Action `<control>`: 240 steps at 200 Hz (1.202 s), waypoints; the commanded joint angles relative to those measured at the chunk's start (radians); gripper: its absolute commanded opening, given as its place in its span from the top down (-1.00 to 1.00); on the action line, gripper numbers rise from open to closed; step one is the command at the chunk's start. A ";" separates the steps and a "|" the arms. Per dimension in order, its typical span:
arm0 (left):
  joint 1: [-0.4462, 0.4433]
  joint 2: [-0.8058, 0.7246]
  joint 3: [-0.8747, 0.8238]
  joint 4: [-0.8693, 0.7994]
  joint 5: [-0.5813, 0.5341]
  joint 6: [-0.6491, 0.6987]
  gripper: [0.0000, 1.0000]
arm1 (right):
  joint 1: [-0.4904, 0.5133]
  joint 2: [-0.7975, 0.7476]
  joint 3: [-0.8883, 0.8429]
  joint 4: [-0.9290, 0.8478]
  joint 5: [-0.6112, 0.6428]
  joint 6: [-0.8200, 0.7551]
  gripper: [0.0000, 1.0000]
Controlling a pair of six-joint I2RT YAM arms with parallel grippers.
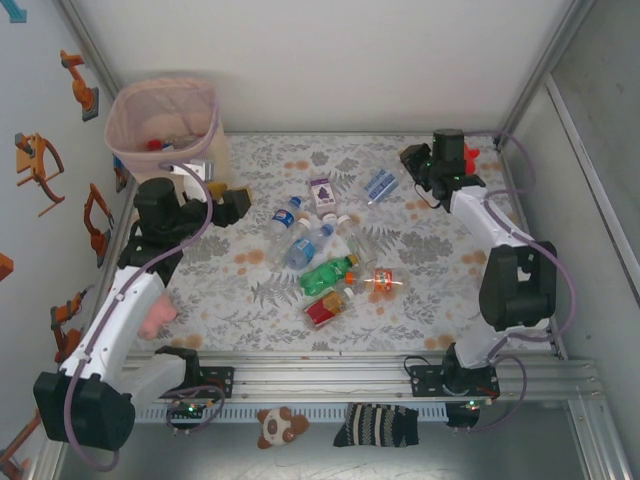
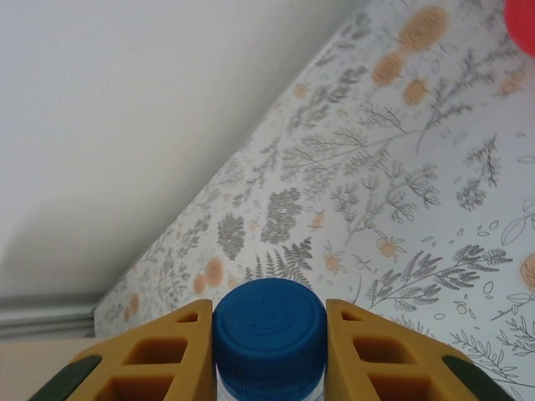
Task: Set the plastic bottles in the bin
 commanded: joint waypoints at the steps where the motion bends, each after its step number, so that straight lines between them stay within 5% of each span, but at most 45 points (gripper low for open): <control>1: -0.035 0.055 0.046 0.118 0.075 -0.058 -0.50 | 0.012 -0.074 -0.019 0.017 -0.054 -0.142 0.43; 72: -0.239 0.341 0.285 0.157 0.237 -0.063 -0.80 | 0.101 -0.246 0.003 -0.014 -0.195 -0.297 0.43; 160: -0.358 0.575 0.535 0.146 0.464 -0.145 -0.83 | 0.219 -0.354 0.061 -0.096 -0.260 -0.420 0.43; 240: -0.431 0.653 0.623 -0.026 0.503 -0.049 -0.66 | 0.272 -0.395 0.089 -0.132 -0.266 -0.445 0.43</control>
